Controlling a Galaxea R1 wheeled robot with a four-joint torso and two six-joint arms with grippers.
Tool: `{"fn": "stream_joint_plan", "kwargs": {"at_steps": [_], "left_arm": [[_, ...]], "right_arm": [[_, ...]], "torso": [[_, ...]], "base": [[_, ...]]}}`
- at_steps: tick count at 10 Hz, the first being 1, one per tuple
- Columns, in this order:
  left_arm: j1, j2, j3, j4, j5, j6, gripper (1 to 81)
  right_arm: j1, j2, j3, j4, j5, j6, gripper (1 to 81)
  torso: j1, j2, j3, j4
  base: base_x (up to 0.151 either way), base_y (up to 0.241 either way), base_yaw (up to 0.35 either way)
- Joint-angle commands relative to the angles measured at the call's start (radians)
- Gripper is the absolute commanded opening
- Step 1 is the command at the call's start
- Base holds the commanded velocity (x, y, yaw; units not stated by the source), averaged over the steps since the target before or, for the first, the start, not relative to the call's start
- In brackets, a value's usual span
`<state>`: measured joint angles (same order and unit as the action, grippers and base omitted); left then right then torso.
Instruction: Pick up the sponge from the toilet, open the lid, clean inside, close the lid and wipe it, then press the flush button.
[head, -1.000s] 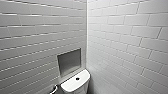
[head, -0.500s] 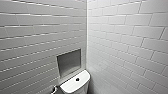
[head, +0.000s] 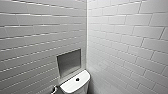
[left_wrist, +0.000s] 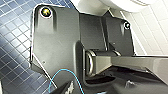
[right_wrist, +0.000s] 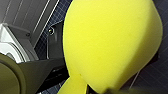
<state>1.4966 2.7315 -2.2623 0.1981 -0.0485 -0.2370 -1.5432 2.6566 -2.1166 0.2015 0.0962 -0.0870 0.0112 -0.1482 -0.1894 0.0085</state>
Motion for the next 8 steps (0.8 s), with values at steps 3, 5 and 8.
{"fn": "stream_joint_plan", "kwargs": {"at_steps": [3, 5, 8], "left_arm": [[-0.132, -0.194, 0.279, -0.006, 0.055, 0.001, 81.1], [-0.176, -0.260, 0.379, -0.009, 0.061, -0.001, 81.1], [-0.287, -0.367, 0.553, -0.023, 0.103, -0.004, 81.1]], "right_arm": [[0.073, -0.156, 0.205, 0.041, -0.059, 0.004, 1.0], [0.080, -0.183, 0.238, 0.079, -0.058, 0.004, 1.0], [0.083, -0.228, 0.290, 0.098, -0.030, 0.004, 1.0]], "torso": [[0.000, 0.000, 0.000, 0.000], [0.000, 0.000, 0.000, 0.000], [0.000, 0.000, 0.000, 0.000]], "base": [[0.000, 0.000, 0.000], [0.000, 0.000, 0.000], [0.000, 0.000, 0.000]]}}
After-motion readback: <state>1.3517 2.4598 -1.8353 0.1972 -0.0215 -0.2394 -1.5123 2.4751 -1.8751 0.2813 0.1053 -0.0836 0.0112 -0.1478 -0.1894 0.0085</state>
